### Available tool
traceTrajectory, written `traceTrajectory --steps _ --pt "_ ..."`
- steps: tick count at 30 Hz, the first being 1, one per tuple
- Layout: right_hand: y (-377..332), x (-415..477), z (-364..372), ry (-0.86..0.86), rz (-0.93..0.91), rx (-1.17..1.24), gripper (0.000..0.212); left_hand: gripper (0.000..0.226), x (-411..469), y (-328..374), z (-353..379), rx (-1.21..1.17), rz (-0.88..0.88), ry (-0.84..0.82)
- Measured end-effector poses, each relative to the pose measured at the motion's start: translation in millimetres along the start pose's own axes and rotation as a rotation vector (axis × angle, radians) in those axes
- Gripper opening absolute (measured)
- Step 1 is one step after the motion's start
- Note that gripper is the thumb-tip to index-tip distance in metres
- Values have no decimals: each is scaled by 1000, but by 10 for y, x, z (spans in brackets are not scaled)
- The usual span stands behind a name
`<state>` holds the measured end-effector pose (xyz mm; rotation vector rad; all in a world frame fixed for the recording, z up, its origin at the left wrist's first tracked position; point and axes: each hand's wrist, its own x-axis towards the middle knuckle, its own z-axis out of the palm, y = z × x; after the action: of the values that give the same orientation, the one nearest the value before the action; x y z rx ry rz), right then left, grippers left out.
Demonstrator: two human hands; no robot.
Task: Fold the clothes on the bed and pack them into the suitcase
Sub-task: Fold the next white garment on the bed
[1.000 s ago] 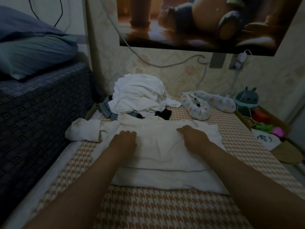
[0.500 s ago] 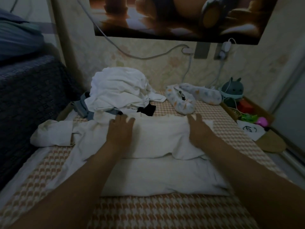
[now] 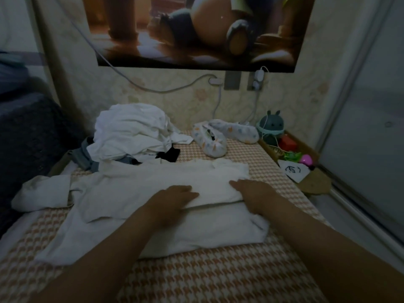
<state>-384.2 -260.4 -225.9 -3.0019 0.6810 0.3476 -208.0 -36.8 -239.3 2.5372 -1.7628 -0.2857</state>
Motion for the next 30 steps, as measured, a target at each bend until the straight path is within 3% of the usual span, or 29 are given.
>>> traceTrajectory --steps 5,9,13,15,17,20,22,26,30 --pt "98 -104 53 -178 187 -286 87 60 83 109 58 27 25 -106" --pt "-90 -8 -53 -154 65 -170 87 54 109 152 22 5 -11 -197" --pt "-446 192 -143 79 -173 -22 72 43 26 38 -32 -241 -81 47" --pt "-661 300 -139 121 -220 56 65 47 -88 -111 -22 -155 -169 188" --pt "-859 401 -115 99 -241 109 62 54 -235 -315 18 -3 -305 141" --pt "-956 570 -36 37 -155 135 62 65 -494 -631 85 25 -485 -57" --pt "-814 669 31 9 -11 106 66 69 -593 -737 59 5 -494 -94" --pt "-344 768 106 -16 153 77 73 65 -349 -665 -103 29 -483 -3" --pt "-12 772 126 37 202 105 74 58 162 -368 -123 -59 -308 86"
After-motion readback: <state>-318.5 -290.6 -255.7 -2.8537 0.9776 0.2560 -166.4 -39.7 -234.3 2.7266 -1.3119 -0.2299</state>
